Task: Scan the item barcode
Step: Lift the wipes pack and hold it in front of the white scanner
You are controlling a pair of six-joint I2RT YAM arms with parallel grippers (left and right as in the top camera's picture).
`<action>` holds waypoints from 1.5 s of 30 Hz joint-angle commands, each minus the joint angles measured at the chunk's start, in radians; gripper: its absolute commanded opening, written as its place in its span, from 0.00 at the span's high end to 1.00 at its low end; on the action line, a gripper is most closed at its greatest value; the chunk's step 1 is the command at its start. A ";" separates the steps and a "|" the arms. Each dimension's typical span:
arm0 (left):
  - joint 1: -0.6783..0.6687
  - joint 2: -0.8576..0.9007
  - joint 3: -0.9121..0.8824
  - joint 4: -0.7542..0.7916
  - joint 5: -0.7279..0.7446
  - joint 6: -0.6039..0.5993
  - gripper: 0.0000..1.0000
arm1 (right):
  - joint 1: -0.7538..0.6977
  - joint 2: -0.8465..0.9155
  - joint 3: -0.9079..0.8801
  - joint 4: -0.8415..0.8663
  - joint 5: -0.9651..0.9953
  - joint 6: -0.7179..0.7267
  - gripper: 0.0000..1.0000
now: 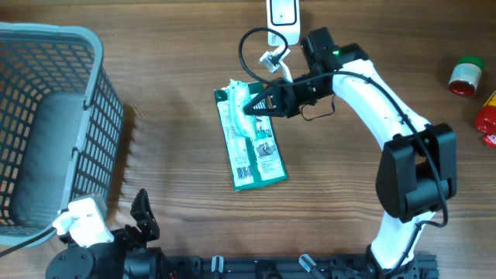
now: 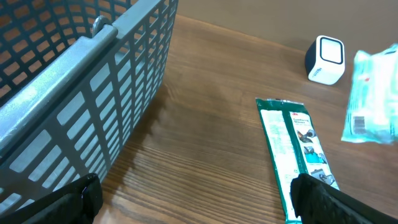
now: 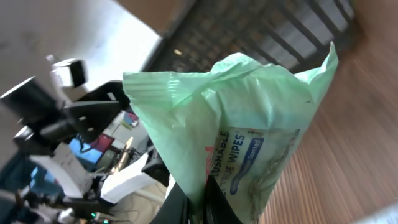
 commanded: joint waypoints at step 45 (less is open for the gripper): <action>-0.004 -0.005 0.001 0.002 0.008 -0.005 0.00 | -0.034 0.318 0.466 0.847 1.434 0.899 0.95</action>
